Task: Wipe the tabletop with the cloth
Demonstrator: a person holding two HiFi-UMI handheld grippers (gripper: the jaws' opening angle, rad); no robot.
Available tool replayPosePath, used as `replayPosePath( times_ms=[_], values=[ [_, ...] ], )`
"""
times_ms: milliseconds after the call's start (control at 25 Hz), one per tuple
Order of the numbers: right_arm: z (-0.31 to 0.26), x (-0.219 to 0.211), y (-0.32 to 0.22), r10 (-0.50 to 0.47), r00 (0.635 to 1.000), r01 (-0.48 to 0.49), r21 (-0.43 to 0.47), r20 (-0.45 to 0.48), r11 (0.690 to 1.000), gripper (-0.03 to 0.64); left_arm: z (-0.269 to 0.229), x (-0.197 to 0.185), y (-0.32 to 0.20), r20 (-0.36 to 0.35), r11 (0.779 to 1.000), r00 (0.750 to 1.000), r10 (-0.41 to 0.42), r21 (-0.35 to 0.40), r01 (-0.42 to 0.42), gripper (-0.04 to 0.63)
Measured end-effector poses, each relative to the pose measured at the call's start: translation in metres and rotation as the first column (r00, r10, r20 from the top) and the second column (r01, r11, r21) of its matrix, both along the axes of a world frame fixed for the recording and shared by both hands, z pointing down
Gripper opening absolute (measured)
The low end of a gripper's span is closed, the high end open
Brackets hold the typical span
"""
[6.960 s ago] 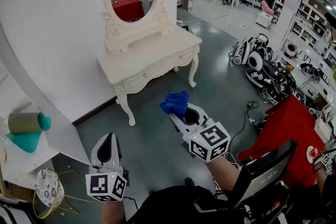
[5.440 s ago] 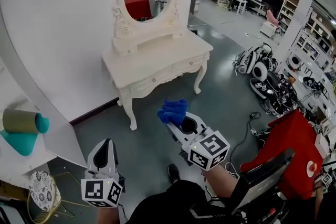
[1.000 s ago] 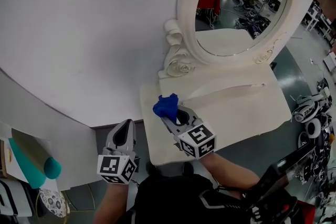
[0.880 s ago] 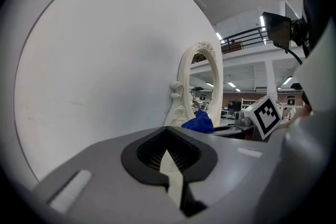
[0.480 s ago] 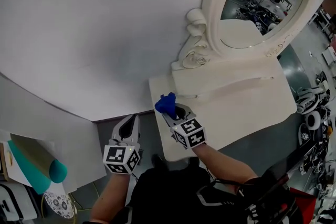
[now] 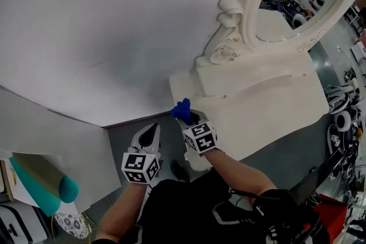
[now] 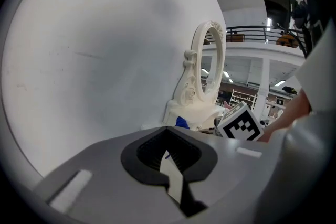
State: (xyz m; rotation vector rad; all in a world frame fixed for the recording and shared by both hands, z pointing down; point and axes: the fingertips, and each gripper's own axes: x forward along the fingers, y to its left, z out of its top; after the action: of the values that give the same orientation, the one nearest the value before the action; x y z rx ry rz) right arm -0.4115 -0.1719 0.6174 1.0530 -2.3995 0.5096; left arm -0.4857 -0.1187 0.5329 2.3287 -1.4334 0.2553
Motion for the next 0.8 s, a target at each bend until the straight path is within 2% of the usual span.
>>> replayPosePath(
  times_ms=[360,640,800],
  values=[
    [0.034,0.004,-0.011,0.052,0.996,-0.056,-0.052,-0.079,0.997,0.12,0.013,-0.002,0.011,0.001,0.999,1.0,0.031,-0.03,-0.03,0.009],
    [0.044,0.005,-0.013,0.05,0.995,-0.056,-0.071,-0.082,0.996,0.12,0.016,0.008,0.013,0.003,0.998,0.999,0.048,-0.043,-0.048,0.009],
    [0.047,0.011,-0.012,0.028,0.997,-0.035,-0.093,-0.078,0.995,0.12,0.014,0.016,0.013,0.004,0.998,1.0,0.027,-0.05,-0.026,0.009]
  ],
)
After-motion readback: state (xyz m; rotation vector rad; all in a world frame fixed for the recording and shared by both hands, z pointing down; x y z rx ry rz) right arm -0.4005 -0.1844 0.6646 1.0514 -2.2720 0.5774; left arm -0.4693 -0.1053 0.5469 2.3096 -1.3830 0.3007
